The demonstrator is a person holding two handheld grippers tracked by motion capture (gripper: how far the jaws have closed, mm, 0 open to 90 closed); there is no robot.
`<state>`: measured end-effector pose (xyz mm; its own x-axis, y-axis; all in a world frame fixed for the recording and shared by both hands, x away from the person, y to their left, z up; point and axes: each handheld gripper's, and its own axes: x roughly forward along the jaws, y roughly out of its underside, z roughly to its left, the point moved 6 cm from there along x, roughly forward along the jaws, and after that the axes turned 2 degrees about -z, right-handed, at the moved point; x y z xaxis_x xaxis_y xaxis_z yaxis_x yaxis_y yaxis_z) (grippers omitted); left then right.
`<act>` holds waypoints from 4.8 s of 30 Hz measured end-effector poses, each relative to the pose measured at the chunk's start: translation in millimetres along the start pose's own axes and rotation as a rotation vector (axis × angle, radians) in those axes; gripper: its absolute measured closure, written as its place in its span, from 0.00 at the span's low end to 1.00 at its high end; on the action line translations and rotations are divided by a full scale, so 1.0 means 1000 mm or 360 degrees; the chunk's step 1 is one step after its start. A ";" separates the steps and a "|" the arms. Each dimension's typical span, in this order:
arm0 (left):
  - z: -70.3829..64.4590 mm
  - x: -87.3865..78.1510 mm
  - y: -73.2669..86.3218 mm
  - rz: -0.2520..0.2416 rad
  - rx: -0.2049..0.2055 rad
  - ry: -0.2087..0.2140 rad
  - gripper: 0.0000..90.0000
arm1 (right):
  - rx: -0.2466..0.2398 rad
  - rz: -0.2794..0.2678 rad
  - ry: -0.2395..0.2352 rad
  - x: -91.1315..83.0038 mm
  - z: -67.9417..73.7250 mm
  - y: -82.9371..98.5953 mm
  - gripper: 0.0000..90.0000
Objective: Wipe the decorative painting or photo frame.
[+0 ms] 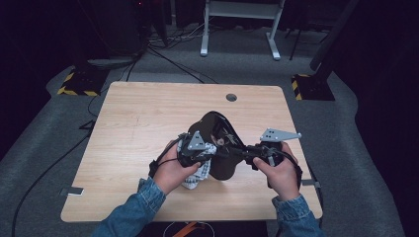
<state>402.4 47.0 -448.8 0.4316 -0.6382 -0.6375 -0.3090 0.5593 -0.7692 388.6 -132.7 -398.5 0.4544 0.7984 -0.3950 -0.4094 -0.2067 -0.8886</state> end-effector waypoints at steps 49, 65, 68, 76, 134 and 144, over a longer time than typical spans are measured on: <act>-0.011 0.012 0.006 0.0082 0.0027 0.0052 0.85 | 0.0029 -0.0019 0.0006 0.000 0.000 0.000 0.86; 0.040 0.010 0.025 0.0114 -0.0136 -0.0056 0.86 | 0.0035 -0.0017 0.0015 -0.001 0.001 0.001 0.85; 0.051 0.007 0.028 0.0124 -0.0145 -0.0101 0.86 | 0.0033 -0.0017 0.0016 -0.001 0.001 0.001 0.85; 0.068 0.007 0.033 0.0123 -0.0202 -0.0150 0.86 | 0.0034 -0.0019 0.0015 0.000 0.001 0.001 0.85; 0.016 0.026 0.034 0.0135 -0.0093 0.0048 0.86 | 0.0038 -0.0031 0.0056 0.000 -0.002 -0.001 0.86; -0.006 0.031 0.028 0.0151 -0.0005 0.0106 0.85 | 0.0056 -0.0036 0.0061 0.000 -0.003 0.000 0.87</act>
<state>401.8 39.7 -490.1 0.3432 -0.6163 -0.7088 -0.3487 0.6172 -0.7054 391.2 -134.9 -398.8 0.4937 0.7803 -0.3839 -0.4256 -0.1683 -0.8891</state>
